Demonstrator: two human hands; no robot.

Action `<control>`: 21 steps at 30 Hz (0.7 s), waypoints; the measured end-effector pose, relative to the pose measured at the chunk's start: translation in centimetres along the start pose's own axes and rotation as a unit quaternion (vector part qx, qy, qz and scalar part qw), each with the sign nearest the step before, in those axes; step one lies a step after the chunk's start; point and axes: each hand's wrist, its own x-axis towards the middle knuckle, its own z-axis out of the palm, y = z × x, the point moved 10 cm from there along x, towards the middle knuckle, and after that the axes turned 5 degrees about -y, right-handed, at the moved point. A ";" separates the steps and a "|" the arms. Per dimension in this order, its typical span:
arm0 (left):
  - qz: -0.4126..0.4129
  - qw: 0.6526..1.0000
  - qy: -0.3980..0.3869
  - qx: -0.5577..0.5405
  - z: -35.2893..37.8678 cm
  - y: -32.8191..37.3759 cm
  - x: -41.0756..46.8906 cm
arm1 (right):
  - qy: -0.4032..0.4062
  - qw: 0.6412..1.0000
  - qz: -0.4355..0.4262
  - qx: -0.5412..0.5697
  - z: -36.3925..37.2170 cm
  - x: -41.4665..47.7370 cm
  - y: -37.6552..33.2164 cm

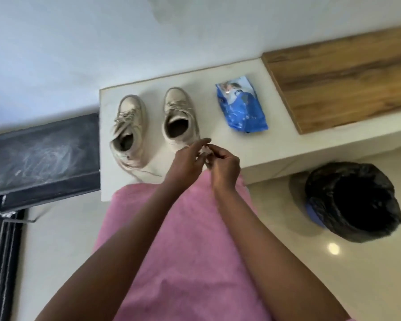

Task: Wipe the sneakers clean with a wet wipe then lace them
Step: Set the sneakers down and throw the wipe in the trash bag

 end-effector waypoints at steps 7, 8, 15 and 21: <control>-0.019 0.986 -0.163 -0.016 18.4 9.9 5.4 | 0.204 0.976 0.029 0.071 -20.6 3.7 1.8; -0.014 0.981 -0.193 -0.002 21.3 11.4 6.0 | 0.234 0.968 0.044 0.081 -23.6 4.2 2.6; -0.032 0.932 -0.361 -0.006 37.8 17.9 6.7 | 0.330 0.865 0.116 0.360 -37.2 5.6 6.2; -0.072 0.909 -0.409 -0.014 45.2 20.4 5.5 | 0.381 0.844 0.116 0.358 -44.7 6.9 6.9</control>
